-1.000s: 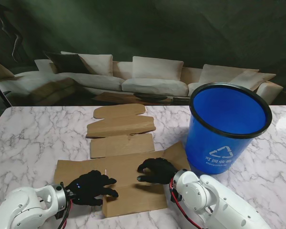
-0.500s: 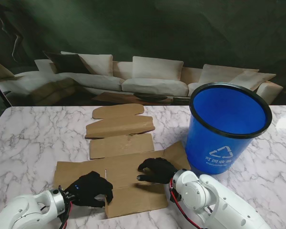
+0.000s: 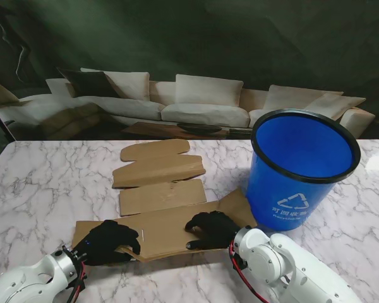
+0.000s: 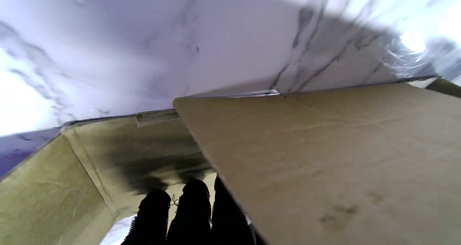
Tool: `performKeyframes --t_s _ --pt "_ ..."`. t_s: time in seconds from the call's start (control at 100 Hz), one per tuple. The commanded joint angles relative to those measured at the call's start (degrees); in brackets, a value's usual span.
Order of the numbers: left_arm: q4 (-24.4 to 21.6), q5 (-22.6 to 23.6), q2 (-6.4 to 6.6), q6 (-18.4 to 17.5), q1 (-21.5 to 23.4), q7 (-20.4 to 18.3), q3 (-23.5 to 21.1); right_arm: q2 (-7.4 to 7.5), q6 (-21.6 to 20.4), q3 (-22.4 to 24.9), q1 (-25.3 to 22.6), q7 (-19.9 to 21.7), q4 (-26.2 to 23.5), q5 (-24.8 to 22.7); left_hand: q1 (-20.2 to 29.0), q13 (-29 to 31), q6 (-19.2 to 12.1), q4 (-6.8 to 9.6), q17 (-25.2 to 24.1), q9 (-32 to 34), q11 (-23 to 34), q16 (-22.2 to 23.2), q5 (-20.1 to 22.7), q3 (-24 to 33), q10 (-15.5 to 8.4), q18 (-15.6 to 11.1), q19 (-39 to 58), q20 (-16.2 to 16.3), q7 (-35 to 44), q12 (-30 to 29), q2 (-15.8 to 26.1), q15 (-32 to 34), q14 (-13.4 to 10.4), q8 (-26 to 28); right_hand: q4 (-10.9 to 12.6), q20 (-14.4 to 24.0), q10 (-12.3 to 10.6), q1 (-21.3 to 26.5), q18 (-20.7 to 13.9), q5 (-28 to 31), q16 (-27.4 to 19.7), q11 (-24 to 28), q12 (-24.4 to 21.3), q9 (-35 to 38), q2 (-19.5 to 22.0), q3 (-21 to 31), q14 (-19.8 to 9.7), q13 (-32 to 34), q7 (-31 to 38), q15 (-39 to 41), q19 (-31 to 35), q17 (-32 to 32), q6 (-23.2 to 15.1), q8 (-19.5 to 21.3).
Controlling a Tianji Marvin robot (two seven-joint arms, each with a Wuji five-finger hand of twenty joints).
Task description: Fold the flattened cardboard along its creases and drop it into the bin
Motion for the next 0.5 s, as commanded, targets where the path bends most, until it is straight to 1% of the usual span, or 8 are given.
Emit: performKeyframes --t_s 0.0,0.16,0.27,0.34,0.36,0.41,0.45,0.49 --pt "0.37 0.18 0.01 0.41 -0.03 -1.02 -0.11 0.39 -0.87 1.16 -2.34 -1.3 -1.03 0.17 -0.09 -0.89 5.91 0.25 -1.23 -1.13 -1.26 -0.39 7.42 -1.67 0.34 1.07 -1.06 1.1 4.4 -0.62 4.8 -0.9 0.2 1.26 -0.32 1.85 0.11 -3.8 7.55 -1.72 0.42 0.77 0.51 -0.71 -0.37 1.12 1.73 0.04 -0.64 1.48 2.8 0.89 -2.1 0.57" --pt "0.87 -0.1 0.2 0.79 -0.6 -2.29 0.18 -0.27 -2.92 4.65 -5.32 -4.67 -3.65 0.54 0.24 -0.91 6.1 0.33 -1.3 -1.07 -1.53 -0.53 8.0 -1.61 0.41 1.16 -1.44 1.14 3.95 -0.78 4.52 -1.09 0.24 1.63 -0.52 1.94 0.3 -4.48 8.29 -0.66 0.58 3.26 1.68 -0.55 3.67 -0.91 1.8 1.06 -0.44 1.58 2.69 1.49 -1.7 1.25" --pt "1.01 -0.37 0.35 1.22 -0.92 -3.42 0.33 -0.91 -4.44 6.86 -7.17 -8.04 -5.25 0.61 0.37 -1.08 6.19 0.34 -1.39 -1.07 -1.69 -0.64 8.28 -1.58 0.33 1.11 -1.71 1.14 3.73 -0.88 4.39 -1.24 0.32 1.92 -0.13 2.33 0.59 -2.19 8.86 0.84 1.04 7.47 3.38 -0.3 5.7 -3.64 2.33 2.88 0.72 1.9 4.01 2.98 -1.33 2.45" --pt "1.04 -0.44 0.43 1.44 -1.09 -4.04 0.32 -1.32 -5.78 8.07 -8.25 -10.0 -6.27 1.15 0.43 -1.17 6.21 0.37 -1.57 -1.16 -1.85 -0.72 8.29 -1.52 0.35 1.15 -2.08 1.05 3.5 -0.97 4.4 -1.36 0.36 2.1 0.19 3.38 0.88 -0.95 9.83 2.08 2.06 9.34 4.03 1.2 5.31 -4.46 3.14 4.73 1.76 2.82 6.89 4.59 -1.1 2.98" --pt "1.04 -0.46 0.45 1.5 -1.13 -4.19 0.31 -1.38 -6.27 8.38 -8.49 -10.39 -6.54 1.12 0.47 -1.18 6.21 0.38 -1.55 -1.15 -1.87 -0.74 8.31 -1.5 0.44 1.16 -2.16 1.03 3.44 -0.99 4.39 -1.38 0.34 2.16 0.26 4.35 1.04 -0.86 10.37 2.46 2.77 10.05 4.31 1.81 5.03 -4.53 3.55 5.49 2.1 3.61 8.86 5.35 -1.11 3.11" --pt "1.01 -0.46 0.49 1.61 -1.22 -4.52 0.27 -1.45 -7.77 9.05 -9.02 -11.34 -7.13 0.66 0.4 -1.23 6.15 0.37 -1.59 -1.13 -1.94 -0.8 8.39 -1.54 0.41 1.11 -2.35 1.0 3.34 -1.03 4.39 -1.44 0.34 2.3 0.31 9.13 1.61 -1.47 12.4 3.52 5.95 12.4 5.3 3.42 2.72 -3.05 5.09 8.71 3.09 7.46 16.41 7.75 -1.07 3.47" --pt "0.99 -0.44 0.5 1.67 -1.26 -4.62 0.24 -1.49 -9.14 9.32 -9.24 -12.3 -7.33 -0.22 0.37 -1.23 6.12 0.37 -1.59 -1.15 -1.99 -0.82 8.38 -1.55 0.33 1.08 -2.44 0.99 3.26 -1.06 4.38 -1.47 0.33 2.36 0.15 13.6 1.98 -2.06 13.02 5.24 9.35 15.64 6.7 5.68 -0.53 -0.42 5.3 11.64 4.34 11.86 21.87 9.45 -1.18 4.12" --pt "0.89 -0.46 0.51 1.78 -1.26 -4.75 0.22 -1.37 -10.01 9.43 -9.36 -12.62 -7.65 -1.74 0.31 -1.27 5.99 0.35 -1.66 -1.22 -2.06 -0.85 8.28 -1.59 0.44 1.09 -2.58 0.96 3.14 -1.09 4.35 -1.5 0.41 2.42 -0.03 16.62 2.12 -2.57 13.34 5.86 12.06 18.03 7.69 6.92 -3.92 2.03 5.38 13.12 4.79 15.88 25.11 10.43 -1.12 4.52"
